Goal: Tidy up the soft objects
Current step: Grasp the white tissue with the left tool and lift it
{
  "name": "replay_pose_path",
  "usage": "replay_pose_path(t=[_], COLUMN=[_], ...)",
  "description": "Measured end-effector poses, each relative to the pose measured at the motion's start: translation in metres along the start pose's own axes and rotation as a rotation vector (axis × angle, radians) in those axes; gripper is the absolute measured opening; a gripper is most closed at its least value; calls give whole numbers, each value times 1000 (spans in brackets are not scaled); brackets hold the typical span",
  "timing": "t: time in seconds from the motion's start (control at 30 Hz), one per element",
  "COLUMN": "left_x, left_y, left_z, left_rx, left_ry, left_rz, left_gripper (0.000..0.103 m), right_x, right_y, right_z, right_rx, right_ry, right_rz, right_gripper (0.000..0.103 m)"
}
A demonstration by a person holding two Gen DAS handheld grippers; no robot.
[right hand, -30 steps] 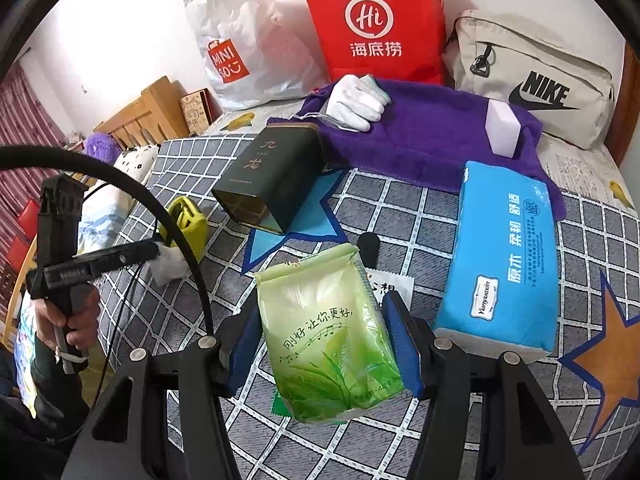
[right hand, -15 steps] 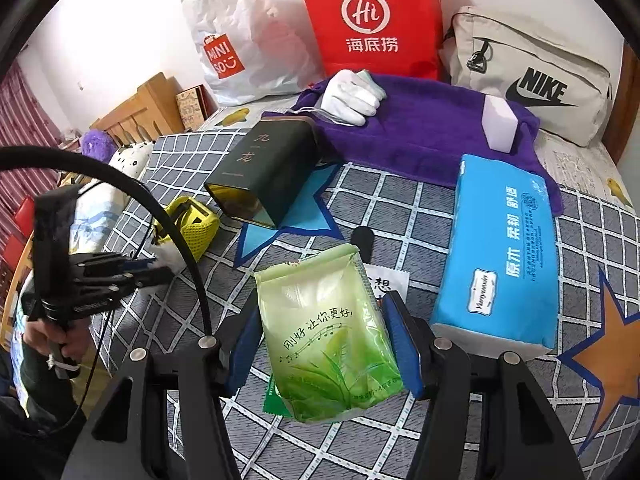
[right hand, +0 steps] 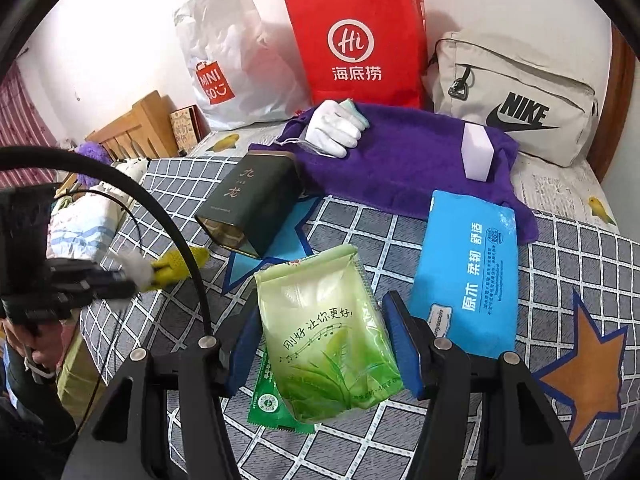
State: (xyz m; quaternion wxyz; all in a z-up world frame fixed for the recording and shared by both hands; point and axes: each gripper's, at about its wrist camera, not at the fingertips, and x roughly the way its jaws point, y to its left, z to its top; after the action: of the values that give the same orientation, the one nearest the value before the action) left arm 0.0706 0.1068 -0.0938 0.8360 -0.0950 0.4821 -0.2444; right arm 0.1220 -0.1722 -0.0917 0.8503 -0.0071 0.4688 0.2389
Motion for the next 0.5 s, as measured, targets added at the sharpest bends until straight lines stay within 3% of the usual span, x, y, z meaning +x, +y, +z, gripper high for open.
replay_pose_path(t=[0.27,0.33,0.37,0.5], left_x=[77,94,96,90], left_y=[-35,-42,-46,-51], left_z=[-31,-43,-46,-47], left_rx=[65,83,95,87], left_ry=[226,278,272,257], left_rz=[-103,-85,-73,-87], left_gripper=[22,25,33,36], right_x=[2,0,-1,-3], right_y=[-8,-11,-12,-15], right_z=[-13,-16,-18,-23], right_rx=[21,29,33,42], right_ry=[20,20,19,17], right_rz=[-2,-4,-5,-5], right_gripper=[59,59,59,59])
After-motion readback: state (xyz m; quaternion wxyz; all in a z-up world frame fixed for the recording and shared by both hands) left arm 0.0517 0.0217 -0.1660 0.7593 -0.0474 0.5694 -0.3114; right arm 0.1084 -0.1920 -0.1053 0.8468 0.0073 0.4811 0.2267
